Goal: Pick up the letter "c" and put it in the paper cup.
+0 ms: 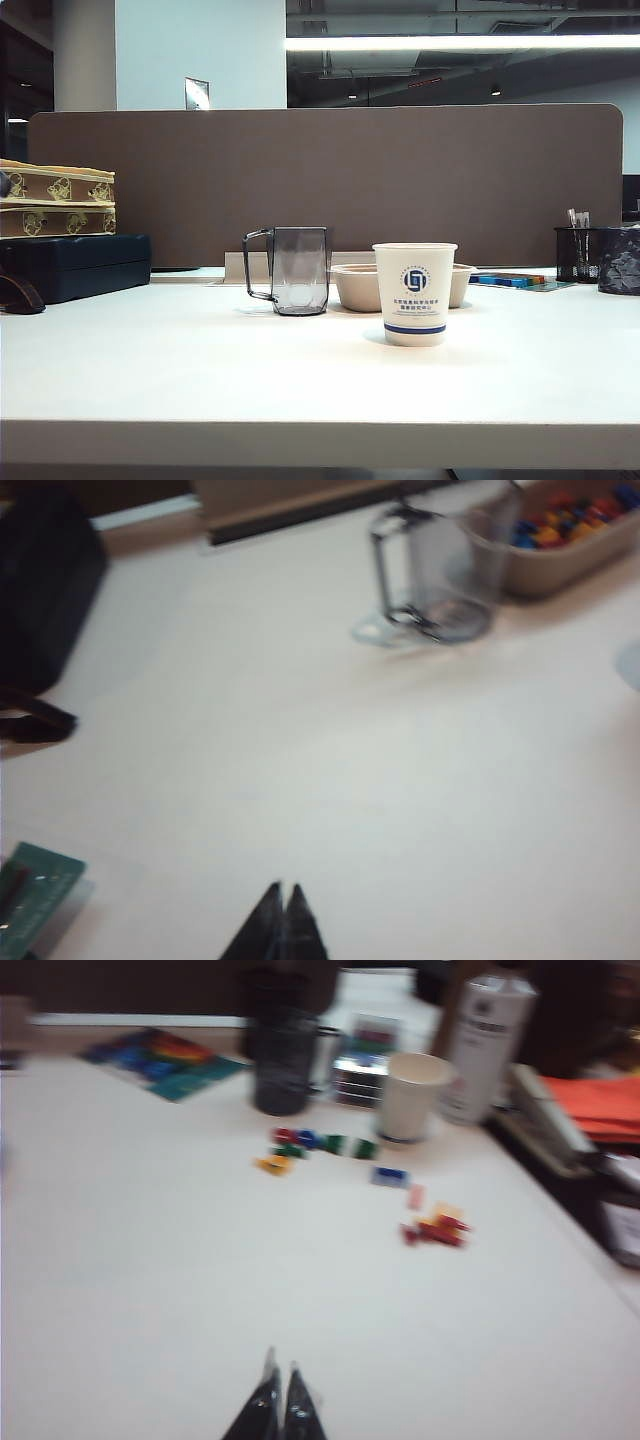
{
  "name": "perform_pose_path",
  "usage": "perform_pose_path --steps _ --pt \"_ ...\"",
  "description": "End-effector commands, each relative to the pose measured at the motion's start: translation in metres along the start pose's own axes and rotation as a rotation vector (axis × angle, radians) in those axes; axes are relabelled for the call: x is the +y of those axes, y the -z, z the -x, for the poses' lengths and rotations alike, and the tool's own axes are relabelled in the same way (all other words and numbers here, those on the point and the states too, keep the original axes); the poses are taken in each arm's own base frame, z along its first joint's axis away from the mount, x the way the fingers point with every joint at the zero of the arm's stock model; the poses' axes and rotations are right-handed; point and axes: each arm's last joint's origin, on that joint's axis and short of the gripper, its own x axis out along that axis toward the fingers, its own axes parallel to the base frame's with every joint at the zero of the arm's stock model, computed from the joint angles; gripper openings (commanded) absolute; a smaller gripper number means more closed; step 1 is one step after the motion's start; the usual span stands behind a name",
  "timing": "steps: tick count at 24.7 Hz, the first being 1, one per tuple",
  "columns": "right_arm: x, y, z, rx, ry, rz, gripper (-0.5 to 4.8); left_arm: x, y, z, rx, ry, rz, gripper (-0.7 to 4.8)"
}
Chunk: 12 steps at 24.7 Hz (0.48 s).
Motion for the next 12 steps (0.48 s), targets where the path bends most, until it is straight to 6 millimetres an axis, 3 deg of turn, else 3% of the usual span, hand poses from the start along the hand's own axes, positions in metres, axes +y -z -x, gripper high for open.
perform_pose_path --steps 1,6,12 --pt "-0.002 0.000 0.000 0.007 0.066 -0.060 0.12 0.001 0.003 -0.002 -0.045 -0.068 0.056 -0.06" --pt "0.003 -0.001 -0.006 -0.090 -0.025 -0.110 -0.01 0.000 0.014 -0.004 -0.032 -0.077 0.068 -0.06" --pt "0.012 0.021 -0.018 -0.095 -0.159 -0.030 -0.01 0.000 0.017 -0.005 -0.067 -0.086 0.075 -0.06"
